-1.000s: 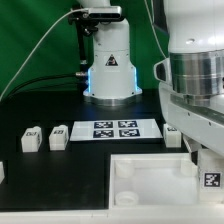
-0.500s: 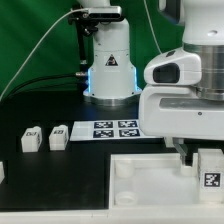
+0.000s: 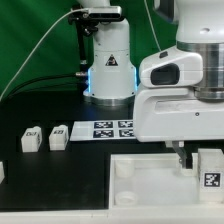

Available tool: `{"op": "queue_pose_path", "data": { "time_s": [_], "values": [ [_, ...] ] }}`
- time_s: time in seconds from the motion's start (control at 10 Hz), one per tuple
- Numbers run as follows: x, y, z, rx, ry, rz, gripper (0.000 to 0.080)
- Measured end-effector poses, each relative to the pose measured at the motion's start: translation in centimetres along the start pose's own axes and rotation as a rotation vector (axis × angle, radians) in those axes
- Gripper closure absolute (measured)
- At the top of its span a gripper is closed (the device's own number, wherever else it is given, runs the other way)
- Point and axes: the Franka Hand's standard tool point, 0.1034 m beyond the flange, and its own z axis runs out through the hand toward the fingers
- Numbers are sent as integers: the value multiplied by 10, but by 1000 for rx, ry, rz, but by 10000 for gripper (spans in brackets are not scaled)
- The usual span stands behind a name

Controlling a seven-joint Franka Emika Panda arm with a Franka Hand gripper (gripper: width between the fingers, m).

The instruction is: Assemble one leg

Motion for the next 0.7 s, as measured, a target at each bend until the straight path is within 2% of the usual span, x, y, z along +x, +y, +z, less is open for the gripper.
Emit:
{"op": "queue_pose_path", "data": {
  "time_s": [0.1,0.2,0.4,0.7],
  "values": [
    [0,0,0,1,-1,109,426],
    [0,0,0,1,-1,204,506],
    [3,4,1,0,0,446,505],
    [3,3,1,16,-41,1099,506]
  ]
}}
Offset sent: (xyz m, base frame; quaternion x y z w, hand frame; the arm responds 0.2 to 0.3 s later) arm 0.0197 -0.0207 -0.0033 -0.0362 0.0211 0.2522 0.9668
